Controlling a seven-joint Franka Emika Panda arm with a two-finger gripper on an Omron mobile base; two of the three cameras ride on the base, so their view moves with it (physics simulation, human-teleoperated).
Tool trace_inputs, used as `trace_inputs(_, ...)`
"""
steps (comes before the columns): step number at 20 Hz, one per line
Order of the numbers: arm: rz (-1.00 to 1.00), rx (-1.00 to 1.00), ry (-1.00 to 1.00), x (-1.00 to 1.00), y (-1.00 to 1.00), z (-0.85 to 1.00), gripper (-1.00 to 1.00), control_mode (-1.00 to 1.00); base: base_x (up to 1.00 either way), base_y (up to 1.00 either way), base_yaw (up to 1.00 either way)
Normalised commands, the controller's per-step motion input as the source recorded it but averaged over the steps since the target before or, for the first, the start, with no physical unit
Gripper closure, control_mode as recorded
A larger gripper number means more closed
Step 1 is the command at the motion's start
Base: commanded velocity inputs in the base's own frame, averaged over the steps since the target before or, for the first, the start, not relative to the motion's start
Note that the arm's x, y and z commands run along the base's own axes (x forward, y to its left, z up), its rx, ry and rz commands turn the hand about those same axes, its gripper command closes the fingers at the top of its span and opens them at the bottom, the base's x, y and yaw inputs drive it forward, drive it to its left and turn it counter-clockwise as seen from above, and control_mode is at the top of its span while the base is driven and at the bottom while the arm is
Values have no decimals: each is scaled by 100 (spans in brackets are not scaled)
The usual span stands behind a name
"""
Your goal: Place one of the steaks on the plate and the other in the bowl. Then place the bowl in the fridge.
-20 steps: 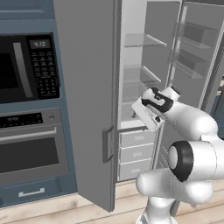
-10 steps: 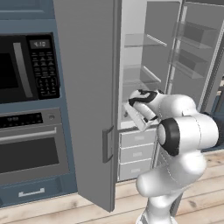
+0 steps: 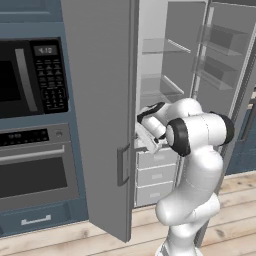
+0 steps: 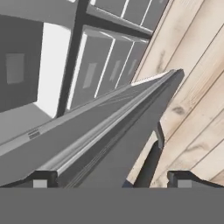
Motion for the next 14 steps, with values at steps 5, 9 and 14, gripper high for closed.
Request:
trace_inputs(5, 0, 23, 24, 42, 22, -27, -100, -100, 0, 0, 0)
trace_inputs(9, 0, 18, 42, -12, 52, -16, -100, -100, 0, 0, 0)
trace_inputs(14, -5, 3, 41, -73, 92, 0, -100, -100, 0, 0, 0)
